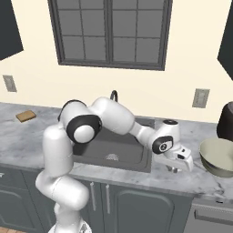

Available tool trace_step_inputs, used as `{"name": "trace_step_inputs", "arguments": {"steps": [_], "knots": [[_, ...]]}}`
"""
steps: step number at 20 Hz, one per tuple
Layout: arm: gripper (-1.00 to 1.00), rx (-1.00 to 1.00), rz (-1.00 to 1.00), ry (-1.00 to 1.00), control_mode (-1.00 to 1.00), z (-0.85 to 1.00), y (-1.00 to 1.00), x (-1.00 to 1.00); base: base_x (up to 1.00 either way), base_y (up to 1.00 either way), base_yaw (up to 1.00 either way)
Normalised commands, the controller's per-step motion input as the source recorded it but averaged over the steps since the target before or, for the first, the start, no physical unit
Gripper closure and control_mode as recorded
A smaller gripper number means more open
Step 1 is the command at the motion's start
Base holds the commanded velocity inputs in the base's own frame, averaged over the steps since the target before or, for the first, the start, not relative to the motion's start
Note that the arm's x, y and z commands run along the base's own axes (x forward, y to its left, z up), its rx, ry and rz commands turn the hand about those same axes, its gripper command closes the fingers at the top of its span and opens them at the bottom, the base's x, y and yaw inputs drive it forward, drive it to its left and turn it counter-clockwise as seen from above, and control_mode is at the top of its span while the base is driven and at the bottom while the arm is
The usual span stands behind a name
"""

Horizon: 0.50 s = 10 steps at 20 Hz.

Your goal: Pick the mug and place it in the sink. Pick the bowl and place it in the open cabinet and then close the cabinet.

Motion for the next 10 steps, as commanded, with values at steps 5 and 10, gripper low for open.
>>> {"name": "trace_step_inputs", "arguments": {"steps": [5,10], "knots": [[1.0,-0.08,0.07,-0.16,-1.0,0.38,0.03,-0.04,0.0,0.0,0.0],[1.0,0.01,0.18,-0.06,-1.0,0.65,0.22,-0.1,0.0,0.0,0.0]]}}
